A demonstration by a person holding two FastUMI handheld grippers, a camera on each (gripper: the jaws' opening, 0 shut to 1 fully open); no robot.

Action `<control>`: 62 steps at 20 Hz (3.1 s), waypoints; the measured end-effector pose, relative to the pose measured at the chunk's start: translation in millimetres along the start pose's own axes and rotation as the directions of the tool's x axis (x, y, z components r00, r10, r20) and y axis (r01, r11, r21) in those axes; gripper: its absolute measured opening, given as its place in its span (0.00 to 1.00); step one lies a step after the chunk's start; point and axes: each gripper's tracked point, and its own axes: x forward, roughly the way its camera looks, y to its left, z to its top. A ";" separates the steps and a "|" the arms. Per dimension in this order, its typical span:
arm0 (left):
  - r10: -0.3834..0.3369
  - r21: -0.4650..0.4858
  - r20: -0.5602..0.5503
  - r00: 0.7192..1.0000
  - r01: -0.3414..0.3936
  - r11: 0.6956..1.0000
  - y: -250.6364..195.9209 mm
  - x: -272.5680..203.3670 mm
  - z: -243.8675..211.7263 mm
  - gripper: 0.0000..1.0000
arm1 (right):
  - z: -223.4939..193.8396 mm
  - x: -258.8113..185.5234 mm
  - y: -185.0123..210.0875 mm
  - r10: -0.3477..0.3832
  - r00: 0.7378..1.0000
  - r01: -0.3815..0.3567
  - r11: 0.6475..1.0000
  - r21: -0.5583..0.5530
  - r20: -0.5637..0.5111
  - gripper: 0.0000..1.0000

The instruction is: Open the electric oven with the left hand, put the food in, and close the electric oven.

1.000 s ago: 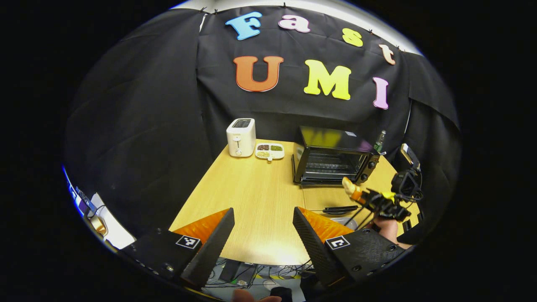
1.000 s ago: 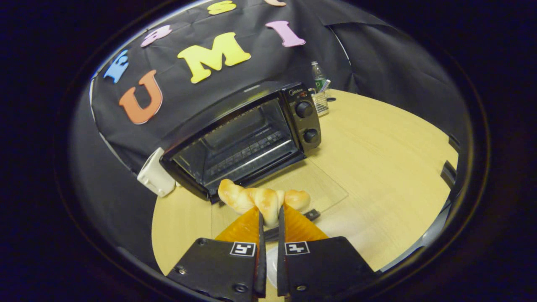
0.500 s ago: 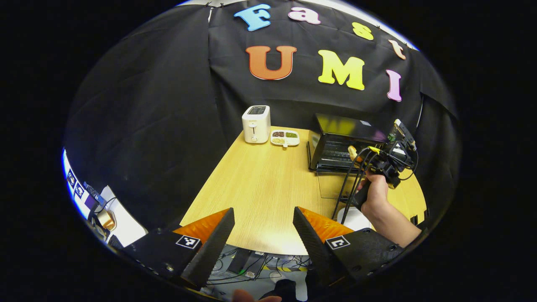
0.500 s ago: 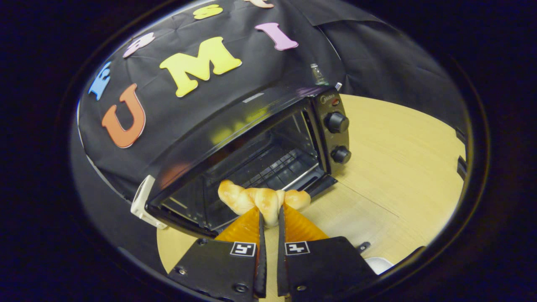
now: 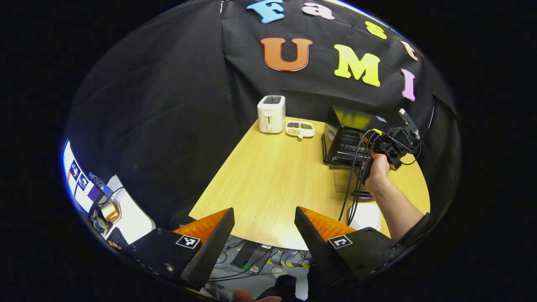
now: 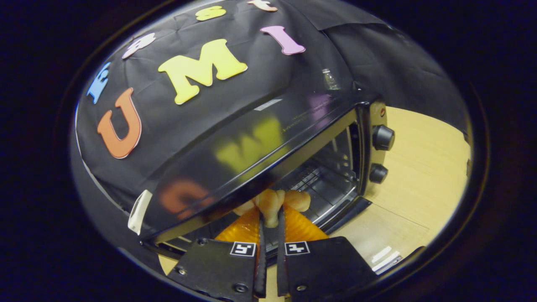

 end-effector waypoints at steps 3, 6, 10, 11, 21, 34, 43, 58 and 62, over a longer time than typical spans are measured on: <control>0.001 -0.007 -0.006 1.000 -0.001 1.000 -1.8 3.0 1.7 0.87 | -8.0 9.5 3.0 0.038 0.999 -0.038 0.998 0.056 -0.014 0.13; -0.007 0.008 -0.034 0.999 0.007 1.000 -4.1 7.1 -6.4 0.95 | -15.4 14.6 5.9 0.078 0.997 -0.076 0.995 0.072 -0.024 0.23; -0.023 0.013 -0.056 0.998 0.024 1.000 -8.6 10.8 -12.5 0.95 | -21.6 9.5 6.0 0.118 0.993 -0.118 0.993 -0.004 -0.011 0.37; -0.028 0.007 -0.057 0.998 0.028 1.000 -8.5 11.7 -12.7 0.95 | -20.9 7.7 7.0 0.127 0.992 -0.127 0.992 -0.024 -0.006 0.43; -0.101 -0.007 -0.043 0.994 0.101 0.995 -33.1 5.2 -13.9 0.95 | -10.8 -18.4 4.7 0.180 0.983 -0.169 0.969 -0.179 0.048 0.89; -0.216 0.001 0.069 0.974 0.216 0.976 -86.8 -20.0 -14.3 0.93 | 1.5 -149.1 -52.1 0.227 0.974 -0.204 0.910 -0.361 0.023 0.99; -0.327 0.051 0.104 0.939 0.324 0.945 -147.8 -21.2 -9.9 0.93 | 38.9 -277.9 -132.5 0.195 0.981 -0.176 0.882 -0.437 -0.002 0.98; -0.421 0.053 -0.035 0.907 0.422 0.905 -237.6 46.3 -47.1 0.94 | 67.9 -358.7 -229.3 0.069 0.998 -0.053 0.865 -0.499 0.013 0.99; -0.433 0.065 -0.064 0.899 0.437 0.897 -267.7 67.0 -50.1 0.95 | 79.8 -350.9 -246.4 0.027 1.000 -0.022 0.882 -0.472 0.004 0.98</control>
